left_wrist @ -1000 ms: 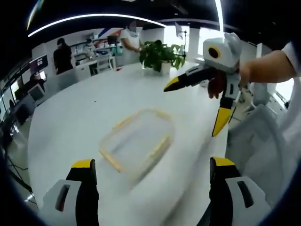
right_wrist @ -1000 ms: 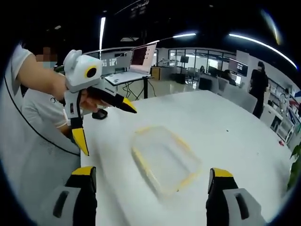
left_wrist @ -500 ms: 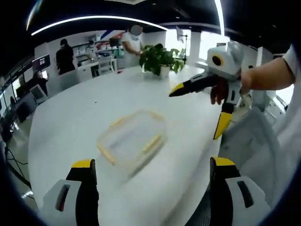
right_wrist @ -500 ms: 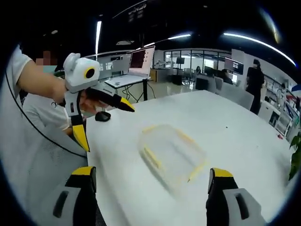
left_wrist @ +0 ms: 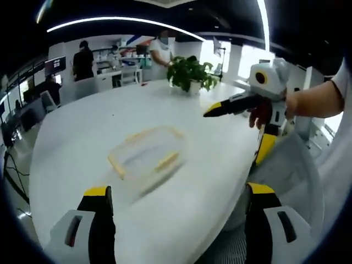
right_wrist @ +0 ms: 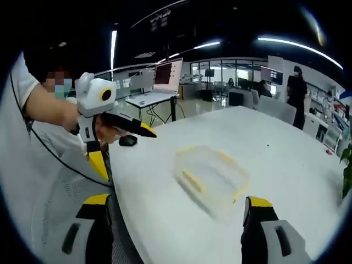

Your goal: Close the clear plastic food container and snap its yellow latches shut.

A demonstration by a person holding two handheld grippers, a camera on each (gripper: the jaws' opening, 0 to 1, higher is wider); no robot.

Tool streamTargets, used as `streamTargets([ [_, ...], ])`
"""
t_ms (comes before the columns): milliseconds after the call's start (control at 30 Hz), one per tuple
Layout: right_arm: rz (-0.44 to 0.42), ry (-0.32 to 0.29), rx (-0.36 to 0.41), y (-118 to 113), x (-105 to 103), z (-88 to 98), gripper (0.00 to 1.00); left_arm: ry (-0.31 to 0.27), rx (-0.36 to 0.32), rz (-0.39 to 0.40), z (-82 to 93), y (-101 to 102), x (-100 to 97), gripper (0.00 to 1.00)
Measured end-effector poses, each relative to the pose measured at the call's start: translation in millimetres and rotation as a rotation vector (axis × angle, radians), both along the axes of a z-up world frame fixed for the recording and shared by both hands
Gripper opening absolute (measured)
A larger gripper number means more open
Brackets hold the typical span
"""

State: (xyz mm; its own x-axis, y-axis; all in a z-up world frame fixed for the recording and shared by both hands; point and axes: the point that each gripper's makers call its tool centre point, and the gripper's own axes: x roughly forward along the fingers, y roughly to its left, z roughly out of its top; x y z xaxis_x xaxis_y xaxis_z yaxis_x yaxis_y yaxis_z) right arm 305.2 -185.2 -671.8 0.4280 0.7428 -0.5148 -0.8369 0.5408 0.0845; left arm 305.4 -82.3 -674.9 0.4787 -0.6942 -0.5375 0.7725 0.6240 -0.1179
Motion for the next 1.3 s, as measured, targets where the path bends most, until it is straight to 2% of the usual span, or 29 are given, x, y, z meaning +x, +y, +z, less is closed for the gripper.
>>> streamTargets([
  [67, -0.002, 0.002, 0.005, 1.0, -4.9, 0.2, 0.99, 0.004, -0.005, 0.004, 2.2, -1.5, -5.9, 0.99],
  [133, -0.001, -0.004, -0.001, 0.4, -8.6, -0.6, 0.99, 0.016, -0.040, 0.004, 5.1, -5.3, -11.8, 0.99],
  [333, -0.027, 0.014, 0.015, -6.7, -20.7, -1.6, 0.99, 0.034, -0.028, 0.002, -0.5, -9.2, -24.6, 0.99],
  [433, -0.032, 0.017, 0.016, -9.5, -27.3, -1.2, 0.99, 0.048, -0.045, 0.015, -1.2, -9.2, -30.3, 0.99],
  [667, -0.039, 0.001, 0.044, -12.7, -43.1, 8.5, 0.99, 0.060, -0.039, 0.029, -4.1, -4.4, -42.5, 0.98],
  [800, -0.047, 0.015, 0.037, -18.4, -53.7, 1.0, 0.99, 0.052, -0.028, 0.025, -4.8, -2.9, -49.6, 0.97],
  [1100, -0.068, 0.015, 0.040, -21.9, -57.4, 2.4, 0.99, 0.044, -0.045, 0.036, -0.9, -4.2, -54.7, 0.96],
  [1200, -0.073, 0.026, 0.064, -18.9, -59.6, 1.4, 0.99, 0.050, -0.044, 0.040, -3.7, -2.2, -56.9, 0.96],
  [1300, -0.065, 0.028, 0.042, -17.9, -61.9, -4.1, 0.98, 0.057, -0.042, 0.032, -6.4, -1.5, -60.1, 0.95],
])
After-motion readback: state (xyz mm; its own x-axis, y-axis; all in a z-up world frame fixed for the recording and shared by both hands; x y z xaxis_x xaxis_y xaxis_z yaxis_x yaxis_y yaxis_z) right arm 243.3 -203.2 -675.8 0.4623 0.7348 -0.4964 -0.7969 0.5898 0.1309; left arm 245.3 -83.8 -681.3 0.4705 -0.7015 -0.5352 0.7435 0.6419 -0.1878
